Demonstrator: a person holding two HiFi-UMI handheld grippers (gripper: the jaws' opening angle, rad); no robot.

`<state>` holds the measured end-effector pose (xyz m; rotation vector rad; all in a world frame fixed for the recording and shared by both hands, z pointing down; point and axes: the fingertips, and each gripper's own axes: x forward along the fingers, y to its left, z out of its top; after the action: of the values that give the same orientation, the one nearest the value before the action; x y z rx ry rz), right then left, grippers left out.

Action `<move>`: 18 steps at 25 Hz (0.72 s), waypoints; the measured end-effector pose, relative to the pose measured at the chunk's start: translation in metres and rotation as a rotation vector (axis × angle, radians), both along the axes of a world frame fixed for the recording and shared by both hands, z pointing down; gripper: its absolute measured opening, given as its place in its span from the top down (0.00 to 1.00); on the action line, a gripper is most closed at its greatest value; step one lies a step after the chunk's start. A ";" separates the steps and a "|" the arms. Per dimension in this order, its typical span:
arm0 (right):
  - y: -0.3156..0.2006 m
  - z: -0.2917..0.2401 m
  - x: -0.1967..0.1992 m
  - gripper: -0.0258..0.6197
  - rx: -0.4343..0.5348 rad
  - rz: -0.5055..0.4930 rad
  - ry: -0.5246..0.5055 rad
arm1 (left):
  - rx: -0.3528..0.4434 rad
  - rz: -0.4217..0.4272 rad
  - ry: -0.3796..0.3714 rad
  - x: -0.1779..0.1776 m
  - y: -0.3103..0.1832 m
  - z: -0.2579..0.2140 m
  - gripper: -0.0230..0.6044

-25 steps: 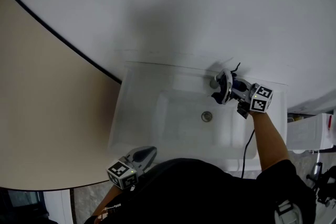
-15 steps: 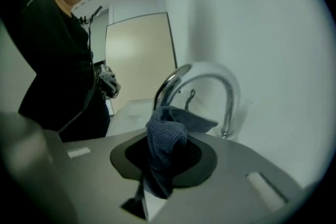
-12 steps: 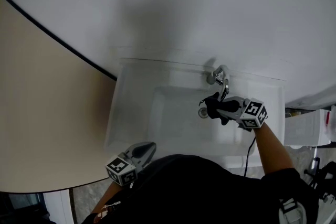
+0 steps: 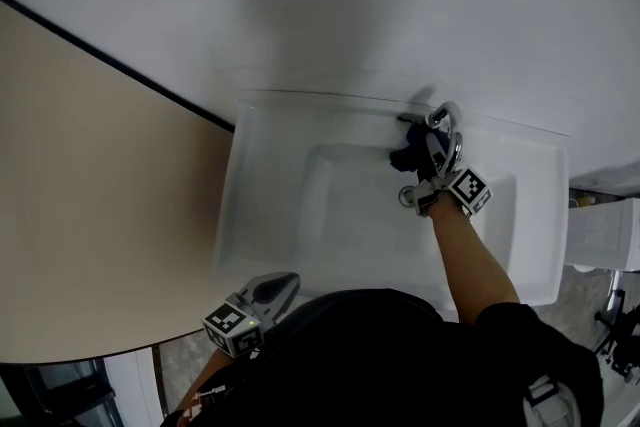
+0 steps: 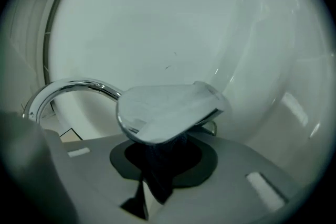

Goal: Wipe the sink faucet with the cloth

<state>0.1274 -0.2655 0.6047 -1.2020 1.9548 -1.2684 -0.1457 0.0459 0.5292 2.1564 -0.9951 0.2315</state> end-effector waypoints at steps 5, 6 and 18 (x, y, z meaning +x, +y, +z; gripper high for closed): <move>-0.005 0.048 0.000 0.85 -0.141 0.029 -0.016 | -0.026 -0.017 -0.036 -0.015 0.004 0.010 0.96; -0.004 0.051 0.000 0.85 -0.151 0.027 -0.026 | -0.028 -0.012 -0.041 -0.014 0.004 0.011 0.96; -0.011 -0.011 -0.034 0.85 -0.051 -0.125 -0.115 | -0.016 0.017 -0.034 -0.001 -0.007 0.009 0.96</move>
<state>0.0937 -0.2765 0.5940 -1.0198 1.9501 -1.4263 -0.1467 0.0388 0.5379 2.1533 -0.9910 0.2838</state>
